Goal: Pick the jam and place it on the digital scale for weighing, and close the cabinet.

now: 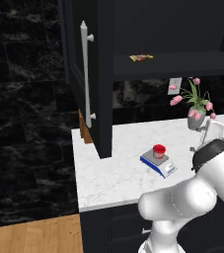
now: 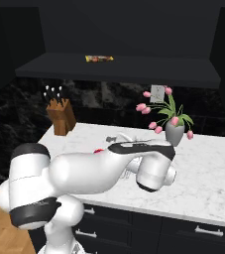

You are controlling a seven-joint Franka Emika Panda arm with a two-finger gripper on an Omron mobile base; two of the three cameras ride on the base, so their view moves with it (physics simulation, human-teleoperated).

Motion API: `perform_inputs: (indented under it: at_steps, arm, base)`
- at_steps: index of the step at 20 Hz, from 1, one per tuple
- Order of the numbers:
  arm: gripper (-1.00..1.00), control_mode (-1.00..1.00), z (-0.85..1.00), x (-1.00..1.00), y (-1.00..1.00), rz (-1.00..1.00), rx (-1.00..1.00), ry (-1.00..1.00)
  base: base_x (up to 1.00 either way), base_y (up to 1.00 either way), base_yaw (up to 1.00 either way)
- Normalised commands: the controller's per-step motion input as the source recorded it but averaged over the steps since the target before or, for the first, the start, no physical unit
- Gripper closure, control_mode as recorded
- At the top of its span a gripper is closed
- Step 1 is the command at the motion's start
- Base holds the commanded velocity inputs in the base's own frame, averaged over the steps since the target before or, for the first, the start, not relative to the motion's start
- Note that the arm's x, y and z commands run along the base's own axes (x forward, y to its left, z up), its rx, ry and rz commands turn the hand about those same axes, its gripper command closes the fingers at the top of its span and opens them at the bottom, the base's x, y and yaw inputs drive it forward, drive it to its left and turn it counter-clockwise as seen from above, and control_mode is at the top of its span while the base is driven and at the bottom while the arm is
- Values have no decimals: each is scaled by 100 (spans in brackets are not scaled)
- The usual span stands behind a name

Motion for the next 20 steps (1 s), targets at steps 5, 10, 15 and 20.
perform_inputs:
  at_steps: [5,10,15,20]
  arm:
    - [-100,-100,65,-90,-28,0,35,-69]
    - [-100,-100,70,-68,-35,0,34,-61]
    - [-100,-100,65,-58,-52,-3,32,-38]
    - [-100,-100,53,-71,-71,-9,32,-5]
  base:
    - [0,0,0]
    - [0,0,0]
    - [0,0,0]
    - [0,0,0]
